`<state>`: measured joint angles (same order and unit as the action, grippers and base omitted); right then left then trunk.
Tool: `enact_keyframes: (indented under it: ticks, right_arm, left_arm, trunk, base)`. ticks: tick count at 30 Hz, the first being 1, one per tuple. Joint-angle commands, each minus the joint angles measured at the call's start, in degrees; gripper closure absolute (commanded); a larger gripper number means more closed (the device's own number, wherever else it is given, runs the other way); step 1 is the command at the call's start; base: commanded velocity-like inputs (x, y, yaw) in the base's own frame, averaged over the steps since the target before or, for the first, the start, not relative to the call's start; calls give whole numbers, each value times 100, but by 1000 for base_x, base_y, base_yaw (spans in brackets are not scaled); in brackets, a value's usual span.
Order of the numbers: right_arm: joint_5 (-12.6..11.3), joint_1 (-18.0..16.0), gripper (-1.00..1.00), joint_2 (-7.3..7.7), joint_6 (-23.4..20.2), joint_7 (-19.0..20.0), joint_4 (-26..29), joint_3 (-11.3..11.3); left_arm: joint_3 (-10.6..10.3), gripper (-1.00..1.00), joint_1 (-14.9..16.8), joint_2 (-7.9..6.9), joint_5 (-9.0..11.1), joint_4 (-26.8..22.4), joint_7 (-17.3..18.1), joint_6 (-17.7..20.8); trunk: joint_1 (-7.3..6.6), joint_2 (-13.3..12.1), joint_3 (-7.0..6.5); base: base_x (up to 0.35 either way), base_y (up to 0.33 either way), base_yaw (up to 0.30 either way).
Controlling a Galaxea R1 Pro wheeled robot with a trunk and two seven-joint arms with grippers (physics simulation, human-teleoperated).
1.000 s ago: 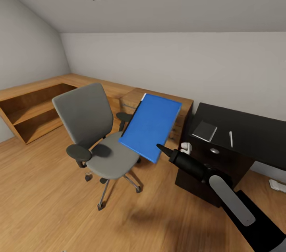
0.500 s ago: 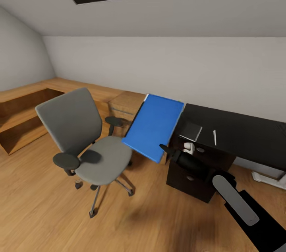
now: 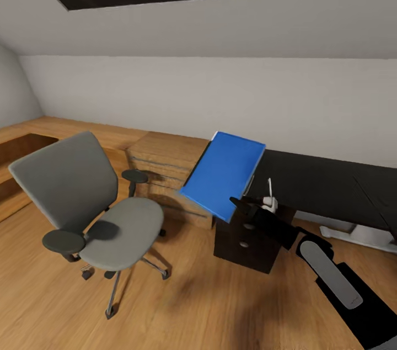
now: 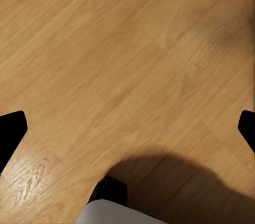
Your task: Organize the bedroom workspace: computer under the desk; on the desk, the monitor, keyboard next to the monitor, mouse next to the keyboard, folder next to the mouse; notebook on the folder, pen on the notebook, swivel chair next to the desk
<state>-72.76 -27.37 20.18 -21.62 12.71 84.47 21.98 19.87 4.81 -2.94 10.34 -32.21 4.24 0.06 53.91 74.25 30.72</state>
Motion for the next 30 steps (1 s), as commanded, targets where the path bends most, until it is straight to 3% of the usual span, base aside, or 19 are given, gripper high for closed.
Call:
enact_keyframes:
  ticks: [1,9,10,11,15,17,30]
  right_arm:
    - [-86,-6,100,3,-16,3,-26,-22]
    - [-253,-10,100,0,-6,-9,-242,-182]
    - [-254,-8,100,-2,-4,-11,-302,-229]
    - [-256,-8,100,-28,6,-14,-618,-473]
    - [-256,-6,100,-51,18,-14,-786,-551]
    - [-262,-5,100,-66,17,-38,-927,-759]
    - [-265,-7,100,-87,25,-26,-1243,-780]
  left_arm:
    - [23,-100,2,3,27,33,42,-58]
    - [23,-100,2,23,-21,94,42,-200]
    - [24,-100,2,26,-22,99,42,-242]
    - [25,-100,2,30,-23,108,45,-377]
    - [22,-100,2,34,-23,109,50,-396]
    - [17,-100,2,47,-23,110,51,-401]
    - [17,-100,2,48,-23,110,51,-401]
  trunk:
    - [-23,-39,-17]
    - [-199,-359,-187]
    - [-220,-400,-208]
    - [-242,-440,-230]
    - [-264,-480,-261]
    - [-264,-480,-268]
    - [-264,-480,-309]
  base:
    - [0,0,-274]
    - [0,0,-274]
    - [0,0,-274]
    - [0,0,-274]
    - [0,0,-274]
    - [0,0,-275]
    - [0,0,-279]
